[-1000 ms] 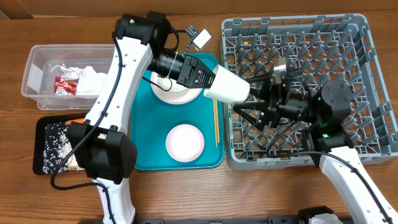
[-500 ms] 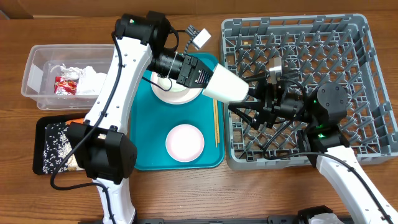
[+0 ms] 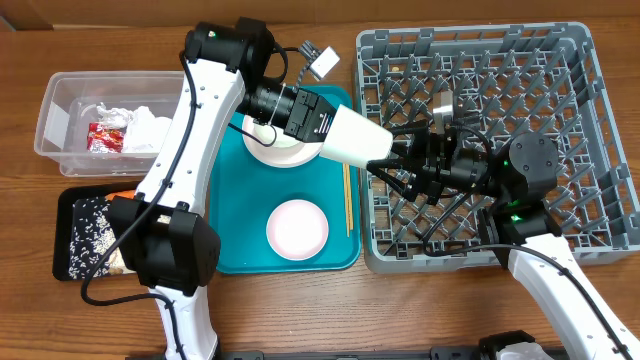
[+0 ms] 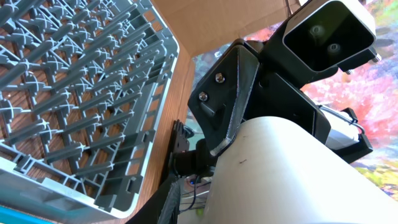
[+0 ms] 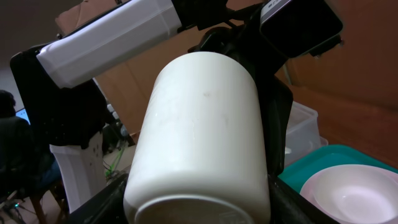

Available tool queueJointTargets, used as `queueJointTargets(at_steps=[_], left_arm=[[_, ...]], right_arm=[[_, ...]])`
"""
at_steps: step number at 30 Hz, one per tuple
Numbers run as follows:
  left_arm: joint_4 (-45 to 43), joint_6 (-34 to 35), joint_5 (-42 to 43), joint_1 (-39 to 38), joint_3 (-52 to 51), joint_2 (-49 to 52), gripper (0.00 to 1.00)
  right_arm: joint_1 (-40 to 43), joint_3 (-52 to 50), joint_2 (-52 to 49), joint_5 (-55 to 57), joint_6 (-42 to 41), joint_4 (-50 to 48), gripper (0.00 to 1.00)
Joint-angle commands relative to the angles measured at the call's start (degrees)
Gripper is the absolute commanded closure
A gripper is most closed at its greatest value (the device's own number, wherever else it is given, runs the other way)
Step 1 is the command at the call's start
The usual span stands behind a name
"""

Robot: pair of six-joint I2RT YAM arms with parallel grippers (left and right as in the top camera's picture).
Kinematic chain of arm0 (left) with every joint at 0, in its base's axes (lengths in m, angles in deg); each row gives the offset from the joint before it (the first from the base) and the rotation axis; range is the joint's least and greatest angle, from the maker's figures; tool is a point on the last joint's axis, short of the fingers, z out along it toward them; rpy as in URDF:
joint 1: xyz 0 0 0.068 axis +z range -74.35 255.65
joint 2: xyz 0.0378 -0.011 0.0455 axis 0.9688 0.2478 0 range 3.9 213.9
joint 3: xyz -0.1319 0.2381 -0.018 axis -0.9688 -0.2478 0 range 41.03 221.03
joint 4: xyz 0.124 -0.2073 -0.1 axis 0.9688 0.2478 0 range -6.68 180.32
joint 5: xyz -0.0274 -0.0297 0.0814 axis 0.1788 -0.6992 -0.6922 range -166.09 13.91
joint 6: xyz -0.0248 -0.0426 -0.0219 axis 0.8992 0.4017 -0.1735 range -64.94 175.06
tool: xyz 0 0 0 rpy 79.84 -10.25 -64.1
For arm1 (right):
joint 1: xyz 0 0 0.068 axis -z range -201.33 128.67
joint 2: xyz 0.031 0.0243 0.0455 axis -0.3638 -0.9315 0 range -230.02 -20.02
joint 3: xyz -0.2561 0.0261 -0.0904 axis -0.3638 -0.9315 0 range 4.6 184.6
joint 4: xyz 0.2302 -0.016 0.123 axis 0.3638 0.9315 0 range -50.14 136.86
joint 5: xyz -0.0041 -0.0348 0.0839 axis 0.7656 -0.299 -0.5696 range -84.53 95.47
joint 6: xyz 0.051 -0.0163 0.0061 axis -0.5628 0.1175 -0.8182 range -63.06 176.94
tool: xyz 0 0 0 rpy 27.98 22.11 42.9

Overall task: Sort waste into correct bins and load items into the dishwasher
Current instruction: 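Grasp the white cup with the right gripper from the left gripper, then carry the cup right over the dish rack and lower it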

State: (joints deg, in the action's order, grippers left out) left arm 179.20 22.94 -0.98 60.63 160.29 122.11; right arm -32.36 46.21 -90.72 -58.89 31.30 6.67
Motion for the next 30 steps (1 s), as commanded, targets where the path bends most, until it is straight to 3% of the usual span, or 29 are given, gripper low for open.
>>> queueJointTargets(at_steps=[1, 17, 21, 30], left_arm=[[-0.81, -2.19, -0.85, -0.37, 0.74, 0.17, 0.77], [-5.55, 3.06, -5.84, 4.42, 0.74, 0.17, 0.74], [-8.00, 7.65, -10.34, 5.11, 0.74, 0.17, 0.74], [-9.35, 12.04, -17.73, 6.49, 0.74, 0.17, 0.74]], right_arm=[[-1.11, 1.29, 0.48, -1.64, 0.13, -0.63, 0.48], [1.42, 1.29, 0.48, -1.68, 0.13, 0.72, 0.49], [2.25, 1.29, 0.48, -1.68, 0.13, 1.16, 0.49], [12.35, 1.29, 0.50, -1.68, -1.68, 5.11, 0.58]])
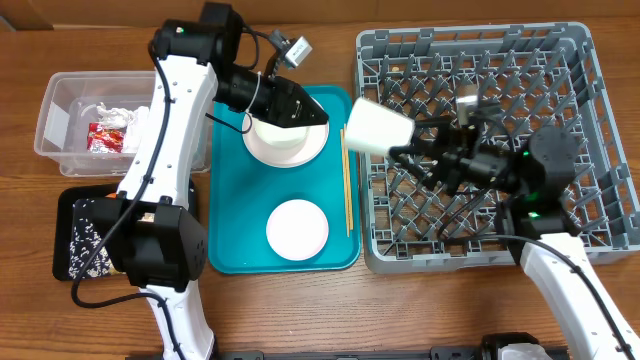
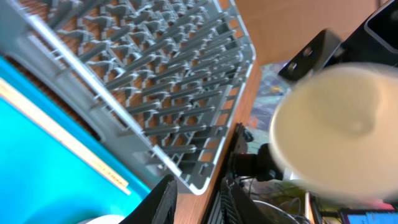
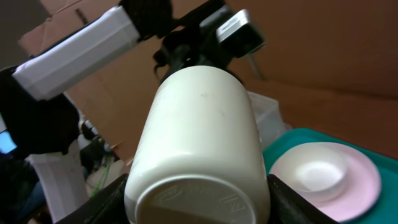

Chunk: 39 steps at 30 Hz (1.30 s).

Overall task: Sort waste into correct bins and load items into the dishwasher
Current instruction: 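Carry the cup right over the dish rack and lower it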

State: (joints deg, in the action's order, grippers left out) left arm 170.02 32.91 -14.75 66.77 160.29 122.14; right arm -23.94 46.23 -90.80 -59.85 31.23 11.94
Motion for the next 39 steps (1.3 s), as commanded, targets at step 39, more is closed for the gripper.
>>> queueJointTargets(at_steps=[39], left_arm=[[-0.17, 3.58, -5.18, 0.17, 0.74, 0.15, 0.72]], right_arm=[[14.64, 42.21, 0.57, 55.10, 16.85, 87.06, 0.68]])
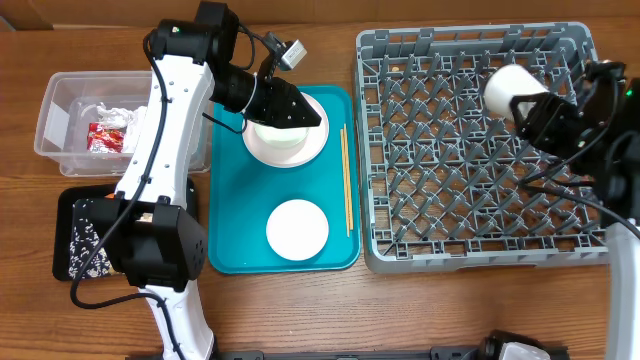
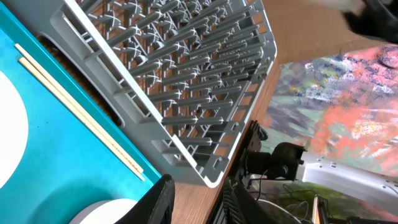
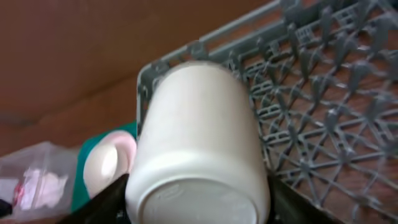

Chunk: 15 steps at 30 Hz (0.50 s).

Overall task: Sort waste into correct bins and load items into the dishwasher
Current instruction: 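Carry the cup right over the dish rack and lower it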

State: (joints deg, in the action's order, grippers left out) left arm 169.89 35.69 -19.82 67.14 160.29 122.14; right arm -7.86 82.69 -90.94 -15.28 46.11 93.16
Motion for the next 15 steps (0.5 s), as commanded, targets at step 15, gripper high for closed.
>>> queueJointTargets(at_steps=[15], left_arm=[[-0.04, 9.31, -13.42, -0.20, 0.74, 0.15, 0.70]], right_arm=[[-3.78, 7.41, -7.04, 14.91, 2.34, 30.14, 0.73]])
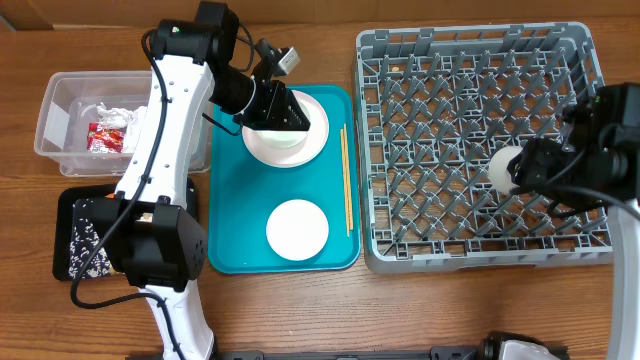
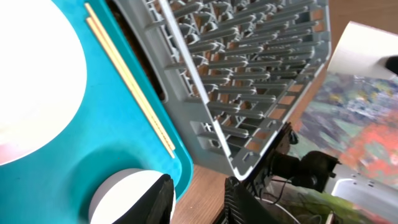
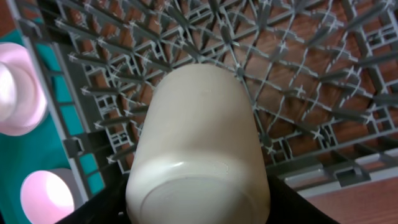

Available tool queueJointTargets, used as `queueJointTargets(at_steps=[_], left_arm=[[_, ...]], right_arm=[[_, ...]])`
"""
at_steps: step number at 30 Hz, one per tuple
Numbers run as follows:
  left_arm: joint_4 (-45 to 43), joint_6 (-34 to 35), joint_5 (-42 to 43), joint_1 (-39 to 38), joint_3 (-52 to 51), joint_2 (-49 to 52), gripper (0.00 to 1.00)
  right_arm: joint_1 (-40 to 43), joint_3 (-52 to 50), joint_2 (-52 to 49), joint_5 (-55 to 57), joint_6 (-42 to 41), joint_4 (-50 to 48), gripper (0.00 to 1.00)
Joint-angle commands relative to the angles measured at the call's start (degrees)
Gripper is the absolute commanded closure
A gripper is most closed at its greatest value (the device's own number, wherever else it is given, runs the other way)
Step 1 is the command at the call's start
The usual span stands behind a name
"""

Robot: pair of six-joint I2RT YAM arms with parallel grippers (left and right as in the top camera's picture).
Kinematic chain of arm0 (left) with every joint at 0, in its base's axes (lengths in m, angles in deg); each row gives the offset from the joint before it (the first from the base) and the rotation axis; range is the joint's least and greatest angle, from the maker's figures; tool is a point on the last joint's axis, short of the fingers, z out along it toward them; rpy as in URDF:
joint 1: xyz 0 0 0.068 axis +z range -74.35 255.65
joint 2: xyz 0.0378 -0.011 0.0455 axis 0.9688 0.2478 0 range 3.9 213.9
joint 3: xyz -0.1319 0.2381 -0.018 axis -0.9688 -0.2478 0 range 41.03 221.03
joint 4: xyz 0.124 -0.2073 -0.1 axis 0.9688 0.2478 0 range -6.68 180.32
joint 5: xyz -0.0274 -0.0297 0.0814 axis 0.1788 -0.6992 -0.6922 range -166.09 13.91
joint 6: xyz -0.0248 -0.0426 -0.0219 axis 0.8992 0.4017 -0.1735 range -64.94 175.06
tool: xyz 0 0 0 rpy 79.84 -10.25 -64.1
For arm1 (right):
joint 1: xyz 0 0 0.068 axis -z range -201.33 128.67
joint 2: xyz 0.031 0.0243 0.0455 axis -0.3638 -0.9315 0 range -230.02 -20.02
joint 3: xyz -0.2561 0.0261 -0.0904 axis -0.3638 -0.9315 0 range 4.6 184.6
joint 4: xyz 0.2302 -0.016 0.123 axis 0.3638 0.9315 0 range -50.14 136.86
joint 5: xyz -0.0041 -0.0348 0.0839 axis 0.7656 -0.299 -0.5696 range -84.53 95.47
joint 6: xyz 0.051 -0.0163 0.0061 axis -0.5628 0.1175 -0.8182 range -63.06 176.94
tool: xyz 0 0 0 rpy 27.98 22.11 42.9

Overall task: Sort waste into correct bins and load items into the dishwasher
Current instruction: 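Carry the cup right over the dish rack and lower it, then open the right gripper to release the cup and raise it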

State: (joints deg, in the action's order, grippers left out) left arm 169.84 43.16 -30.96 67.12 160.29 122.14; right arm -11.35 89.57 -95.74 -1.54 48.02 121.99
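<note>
A white cup (image 3: pixel 199 143) is held by my right gripper (image 3: pixel 199 186), which is shut on it, its base facing the camera. In the overhead view the cup (image 1: pixel 505 168) hangs low over the right middle of the grey dish rack (image 1: pixel 480 60). My left gripper (image 1: pixel 290 108) is open and holds nothing; it hovers over the white plate and bowl (image 1: pixel 285 145) at the back of the teal tray (image 1: pixel 230 220). The left wrist view has the open left gripper (image 2: pixel 199 199) beside a small bowl (image 2: pixel 124 193).
A small pale bowl (image 1: pixel 297 228) and a pair of chopsticks (image 1: pixel 346 180) lie on the teal tray. A clear bin (image 1: pixel 60 100) with wrappers stands at the far left. In front of it is a black tray (image 1: pixel 75 235) of food scraps.
My right gripper has brought the cup from the rack's back right corner to low over its right middle, turned to face down at the tines. The left gripper shifted slightly over the plate.
Both grippers were on the cup between tray and rack. Then the left gripper had let go and drawn back over the plate, while the right held the cup at the rack's left edge. Then the cup was at the rack's back right, now lower.
</note>
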Motion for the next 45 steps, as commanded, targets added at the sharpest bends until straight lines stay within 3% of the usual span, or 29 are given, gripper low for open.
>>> queueJointTargets(at_steps=[1, 11, 25, 29, 31, 33, 40, 45], left_arm=[[0.00, 1.88, -2.25, -0.17, 0.74, 0.15, 0.70], [0.00, 1.90, -2.32, -0.17, 0.74, 0.15, 0.69], [-0.02, 1.92, -3.19, -0.17, 0.74, 0.15, 0.64], [-0.04, 3.41, -5.53, -0.17, 0.74, 0.15, 0.61], [-0.07, 3.41, -5.57, -0.17, 0.74, 0.15, 0.60], [-0.22, 3.37, -5.57, -0.17, 0.74, 0.15, 0.58], [-0.48, 3.37, -5.75, 0.42, 0.81, 0.15, 0.58], [-0.22, 3.37, -5.86, 1.25, 0.81, -0.42, 0.64]], right_arm=[[-0.28, 0.52, -3.32, 1.16, 0.44, 2.12, 0.73], [-0.55, -2.47, -11.54, 1.18, 0.44, 1.92, 0.76], [-2.12, -11.93, -11.58, 1.18, 0.44, -7.17, 0.74], [-2.12, -12.61, -11.76, 1.18, 0.44, -7.54, 0.57], [-2.10, -12.59, -11.74, 1.07, 0.42, -7.78, 0.42], [-2.10, -12.59, -11.74, 0.74, 0.42, -8.20, 0.34], [-2.10, -11.04, -11.74, 0.74, 0.44, -7.04, 0.13], [-2.10, -9.31, -11.74, 0.48, 0.50, -5.62, 0.10]])
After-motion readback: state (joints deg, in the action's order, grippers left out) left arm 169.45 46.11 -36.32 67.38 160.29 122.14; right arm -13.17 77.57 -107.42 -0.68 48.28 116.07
